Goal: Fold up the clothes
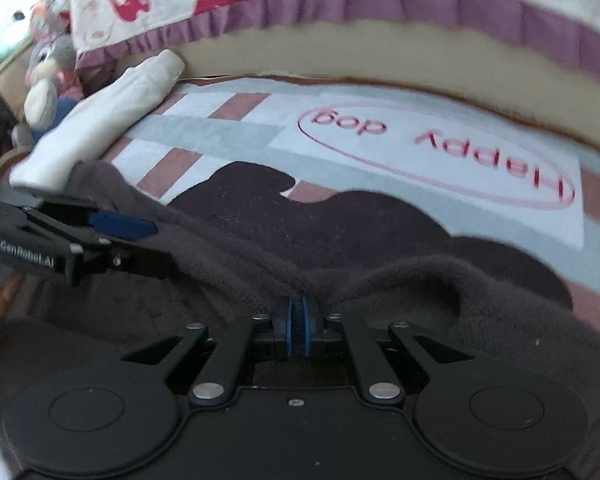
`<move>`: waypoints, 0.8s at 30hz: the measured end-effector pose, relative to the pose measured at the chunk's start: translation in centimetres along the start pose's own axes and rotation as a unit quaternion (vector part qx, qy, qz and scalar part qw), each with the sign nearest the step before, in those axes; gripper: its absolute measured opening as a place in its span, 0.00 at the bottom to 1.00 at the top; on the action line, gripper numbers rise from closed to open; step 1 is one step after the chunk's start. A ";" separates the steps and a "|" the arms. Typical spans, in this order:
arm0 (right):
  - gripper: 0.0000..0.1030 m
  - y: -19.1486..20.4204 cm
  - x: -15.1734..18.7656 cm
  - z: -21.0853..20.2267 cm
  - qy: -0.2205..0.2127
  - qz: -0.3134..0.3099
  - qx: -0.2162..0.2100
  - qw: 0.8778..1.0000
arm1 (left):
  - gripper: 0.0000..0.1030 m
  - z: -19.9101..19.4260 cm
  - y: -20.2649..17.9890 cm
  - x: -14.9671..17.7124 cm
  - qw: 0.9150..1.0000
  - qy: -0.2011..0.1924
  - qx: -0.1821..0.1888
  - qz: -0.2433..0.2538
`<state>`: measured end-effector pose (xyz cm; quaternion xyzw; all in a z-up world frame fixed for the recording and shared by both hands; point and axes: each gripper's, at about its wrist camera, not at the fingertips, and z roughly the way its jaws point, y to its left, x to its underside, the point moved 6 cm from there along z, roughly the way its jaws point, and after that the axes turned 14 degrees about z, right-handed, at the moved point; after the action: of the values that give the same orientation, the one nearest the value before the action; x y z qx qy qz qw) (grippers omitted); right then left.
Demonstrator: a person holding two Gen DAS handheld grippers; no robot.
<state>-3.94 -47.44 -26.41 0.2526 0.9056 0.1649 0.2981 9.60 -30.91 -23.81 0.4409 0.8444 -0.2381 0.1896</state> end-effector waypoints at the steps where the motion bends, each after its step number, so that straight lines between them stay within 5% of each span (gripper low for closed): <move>1: 0.12 -0.2 -0.1 0.0 0.006 0.016 -0.007 1.000 | 0.69 0.1 0.5 -0.2 0.999 0.001 0.008 -0.032; 4: 0.13 -0.5 -0.3 0.4 0.007 0.040 -0.017 0.999 | 0.69 0.8 1.7 -0.9 0.994 0.008 0.014 -0.106; 6: 0.17 -0.2 -0.2 0.5 0.006 0.030 -0.013 0.999 | 0.73 1.7 1.4 -1.5 0.995 0.011 -0.009 -0.094; 9: 0.40 1.1 0.2 0.7 -0.001 -0.012 -0.004 1.000 | 0.90 2.4 -0.6 -0.9 0.999 0.011 -0.050 -0.018; 13: 0.49 3.3 1.5 1.1 -0.028 -0.132 0.050 0.990 | 0.86 3.3 -3.3 -0.2 0.991 0.011 -0.105 0.084; 14: 0.52 3.3 1.4 1.1 -0.034 -0.119 0.048 0.991 | 0.84 3.4 -3.9 0.0 0.987 0.011 -0.117 0.107; 17: 0.55 2.5 0.6 0.9 -0.034 -0.063 0.019 0.997 | 0.46 2.7 -3.6 -0.1 0.985 -0.005 -0.121 0.120; 18: 0.55 2.1 0.2 0.8 -0.031 -0.042 0.006 0.999 | 0.19 2.5 -3.5 -0.2 0.984 -0.009 -0.122 0.127; 21: 0.52 0.7 -0.6 0.1 -0.022 0.026 -0.031 0.999 | 0.09 2.8 -3.5 -0.8 0.980 -0.010 -0.129 0.153; 24: 0.51 -0.7 -0.9 -0.8 -0.035 0.055 0.012 0.998 | 0.08 3.0 -3.6 -1.1 0.976 -0.015 -0.136 0.172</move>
<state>-4.10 -48.66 -25.68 0.3110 0.8812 0.1613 0.3173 7.58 -35.15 -24.84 0.5459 0.7774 -0.0920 0.2986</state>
